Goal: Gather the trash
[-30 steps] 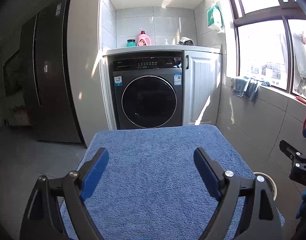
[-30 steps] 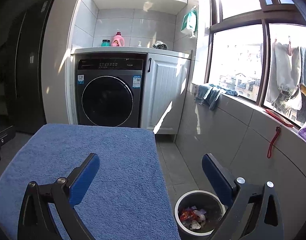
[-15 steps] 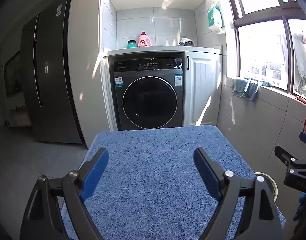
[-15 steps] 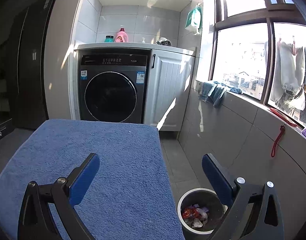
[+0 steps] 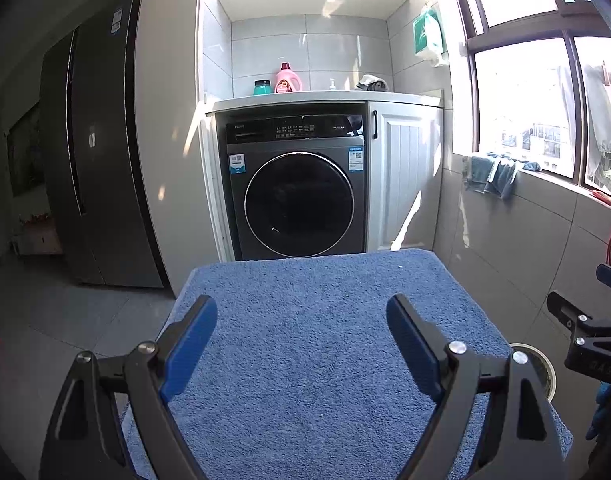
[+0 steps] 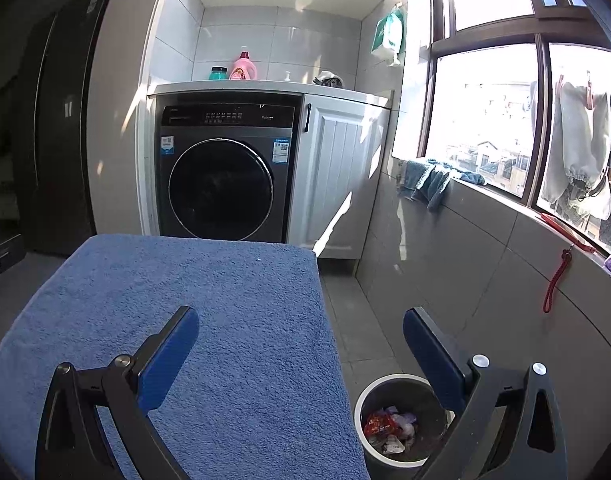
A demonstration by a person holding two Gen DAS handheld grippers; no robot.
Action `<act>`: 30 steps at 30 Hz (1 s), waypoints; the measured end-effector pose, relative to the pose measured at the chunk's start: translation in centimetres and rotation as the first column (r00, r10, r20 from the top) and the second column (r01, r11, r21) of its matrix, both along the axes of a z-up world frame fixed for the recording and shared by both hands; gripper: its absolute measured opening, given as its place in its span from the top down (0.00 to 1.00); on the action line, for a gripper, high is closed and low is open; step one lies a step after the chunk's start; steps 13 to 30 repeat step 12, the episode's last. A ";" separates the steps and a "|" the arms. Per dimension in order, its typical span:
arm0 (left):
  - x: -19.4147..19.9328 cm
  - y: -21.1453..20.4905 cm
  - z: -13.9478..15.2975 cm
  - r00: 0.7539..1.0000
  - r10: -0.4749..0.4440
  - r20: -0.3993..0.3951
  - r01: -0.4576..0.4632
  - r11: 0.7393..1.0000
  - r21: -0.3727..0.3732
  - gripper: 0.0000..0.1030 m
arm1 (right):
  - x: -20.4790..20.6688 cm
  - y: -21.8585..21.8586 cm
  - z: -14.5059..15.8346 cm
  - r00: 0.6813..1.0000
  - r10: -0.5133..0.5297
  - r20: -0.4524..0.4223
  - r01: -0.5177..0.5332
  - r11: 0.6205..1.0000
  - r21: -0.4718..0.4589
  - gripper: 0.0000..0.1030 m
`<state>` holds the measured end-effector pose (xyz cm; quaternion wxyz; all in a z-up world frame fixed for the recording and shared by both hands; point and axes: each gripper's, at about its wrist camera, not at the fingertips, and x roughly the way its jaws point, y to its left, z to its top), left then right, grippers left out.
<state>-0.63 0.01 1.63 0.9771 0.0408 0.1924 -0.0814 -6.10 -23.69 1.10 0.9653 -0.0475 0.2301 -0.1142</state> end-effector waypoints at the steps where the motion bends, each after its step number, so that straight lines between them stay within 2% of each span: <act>1: 0.0 0.0 0.0 1.000 0.000 0.000 0.000 1.000 -0.001 0.16 | 0.0 0.0 0.0 1.000 -0.001 0.000 0.001 1.000 0.000 0.00; 30: 0.1 -0.2 -0.1 1.000 -0.015 -0.012 0.015 1.000 0.007 0.16 | -0.4 -0.1 0.2 1.000 -0.005 0.012 0.005 1.000 -0.003 0.00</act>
